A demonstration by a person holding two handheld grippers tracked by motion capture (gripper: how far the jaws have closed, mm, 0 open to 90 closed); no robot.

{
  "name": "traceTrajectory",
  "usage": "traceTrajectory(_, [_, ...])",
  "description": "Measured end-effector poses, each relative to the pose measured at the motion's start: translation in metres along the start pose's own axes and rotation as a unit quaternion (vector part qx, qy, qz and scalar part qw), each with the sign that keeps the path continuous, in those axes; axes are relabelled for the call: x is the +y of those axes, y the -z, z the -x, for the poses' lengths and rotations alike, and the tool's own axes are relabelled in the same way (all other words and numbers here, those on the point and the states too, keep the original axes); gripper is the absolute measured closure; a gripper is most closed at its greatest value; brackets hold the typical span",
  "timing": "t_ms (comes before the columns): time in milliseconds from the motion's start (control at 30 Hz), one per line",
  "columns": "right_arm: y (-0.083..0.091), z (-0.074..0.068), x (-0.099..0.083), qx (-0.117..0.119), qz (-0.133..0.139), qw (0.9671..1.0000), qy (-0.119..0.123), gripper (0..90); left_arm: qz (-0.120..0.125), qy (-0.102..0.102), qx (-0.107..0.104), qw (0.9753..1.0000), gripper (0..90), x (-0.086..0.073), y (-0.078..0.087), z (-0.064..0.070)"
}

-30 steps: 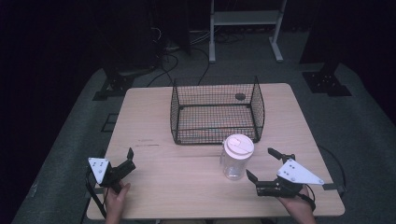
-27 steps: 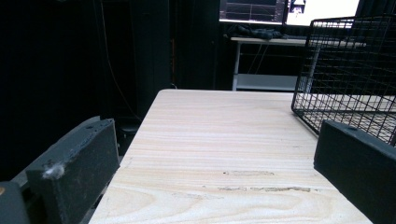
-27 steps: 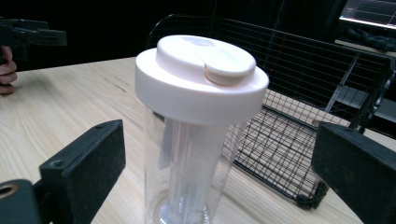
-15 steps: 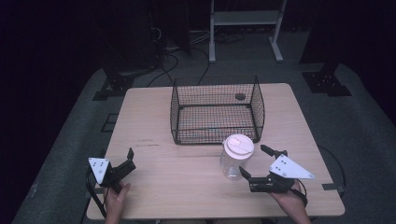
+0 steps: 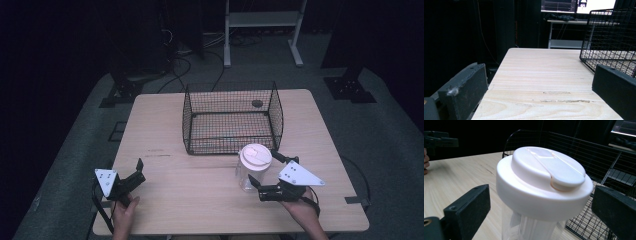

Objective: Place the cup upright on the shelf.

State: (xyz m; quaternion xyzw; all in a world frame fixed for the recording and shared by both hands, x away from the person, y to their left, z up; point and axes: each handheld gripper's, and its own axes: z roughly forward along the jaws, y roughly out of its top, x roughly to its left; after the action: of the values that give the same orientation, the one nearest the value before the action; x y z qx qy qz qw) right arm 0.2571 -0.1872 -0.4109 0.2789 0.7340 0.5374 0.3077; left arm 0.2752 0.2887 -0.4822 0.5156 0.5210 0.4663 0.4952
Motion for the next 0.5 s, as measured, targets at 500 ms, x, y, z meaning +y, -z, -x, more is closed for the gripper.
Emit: traceTrajectory(500, [-0.022, -0.002, 0.002, -0.013, -0.002, 0.9998, 0.016, 1.6, 0.000, 0.000, -0.001, 1.0000, 0.0, 0.000, 0.000, 0.000])
